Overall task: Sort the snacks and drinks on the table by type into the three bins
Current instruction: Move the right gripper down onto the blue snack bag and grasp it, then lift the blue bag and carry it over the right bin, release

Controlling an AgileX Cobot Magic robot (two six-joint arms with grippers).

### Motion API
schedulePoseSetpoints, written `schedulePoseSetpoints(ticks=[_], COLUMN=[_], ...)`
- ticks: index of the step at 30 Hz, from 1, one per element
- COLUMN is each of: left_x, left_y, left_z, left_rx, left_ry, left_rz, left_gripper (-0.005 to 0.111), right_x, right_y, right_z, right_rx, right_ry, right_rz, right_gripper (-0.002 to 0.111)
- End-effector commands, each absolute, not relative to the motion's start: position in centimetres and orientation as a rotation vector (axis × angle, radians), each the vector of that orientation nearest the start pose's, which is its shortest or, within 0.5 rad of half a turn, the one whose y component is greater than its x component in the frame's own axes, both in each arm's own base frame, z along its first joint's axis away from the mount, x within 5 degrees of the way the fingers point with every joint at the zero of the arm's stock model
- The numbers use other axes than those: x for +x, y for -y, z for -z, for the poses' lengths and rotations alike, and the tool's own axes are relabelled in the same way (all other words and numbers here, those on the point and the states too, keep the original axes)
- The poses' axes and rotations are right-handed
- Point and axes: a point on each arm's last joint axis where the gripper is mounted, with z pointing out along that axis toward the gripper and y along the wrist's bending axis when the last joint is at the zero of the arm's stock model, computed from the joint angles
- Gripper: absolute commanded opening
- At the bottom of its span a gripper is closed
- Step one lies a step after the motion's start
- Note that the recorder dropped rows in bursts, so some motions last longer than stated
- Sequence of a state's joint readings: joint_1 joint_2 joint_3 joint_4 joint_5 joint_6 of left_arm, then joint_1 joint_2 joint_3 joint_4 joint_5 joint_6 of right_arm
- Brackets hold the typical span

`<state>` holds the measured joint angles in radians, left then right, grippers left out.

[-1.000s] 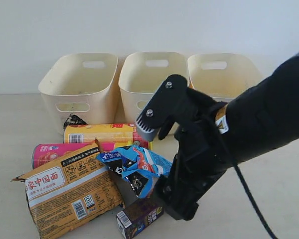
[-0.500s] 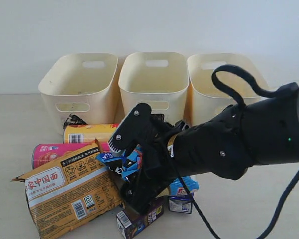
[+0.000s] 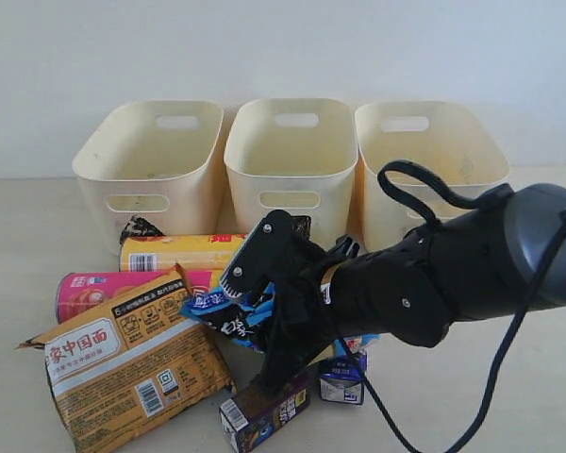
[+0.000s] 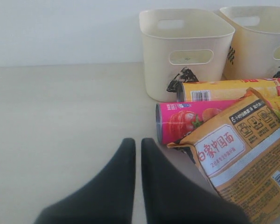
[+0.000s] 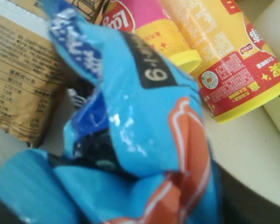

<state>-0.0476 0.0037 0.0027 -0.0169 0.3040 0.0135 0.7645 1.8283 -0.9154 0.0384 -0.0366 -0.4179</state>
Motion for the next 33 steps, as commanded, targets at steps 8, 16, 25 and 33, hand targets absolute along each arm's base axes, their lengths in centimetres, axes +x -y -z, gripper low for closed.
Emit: schedulePoseSetpoints(ticks=[8, 16, 25, 33], left_x=[5.5, 5.5, 5.5, 5.5], left_y=[0.3, 0.3, 0.3, 0.3], left_z=[-18.7, -18.7, -18.7, -18.7], left_rx=[0.043, 0.043, 0.043, 0.043], left_ry=[-1.772, -1.772, -1.772, -1.772], left_rz=[0.035, 0.035, 0.035, 0.035], left_gripper=[0.004, 0.004, 0.004, 0.004], right_x=[26.1, 24.9, 22.8, 21.4], right_y=[-24.6, -23.5, -21.7, -20.0], right_z=[-16.6, -21.0, -26.1, -30.1], right_rx=[-1.257, -1.236, -1.186, -1.041], right_ry=[-1.971, -1.941, -1.905, -1.849], right_rz=[-0.187, -0.201, -0.229, -0.294], right_gripper=[0.000, 0.000, 0.000, 0.000])
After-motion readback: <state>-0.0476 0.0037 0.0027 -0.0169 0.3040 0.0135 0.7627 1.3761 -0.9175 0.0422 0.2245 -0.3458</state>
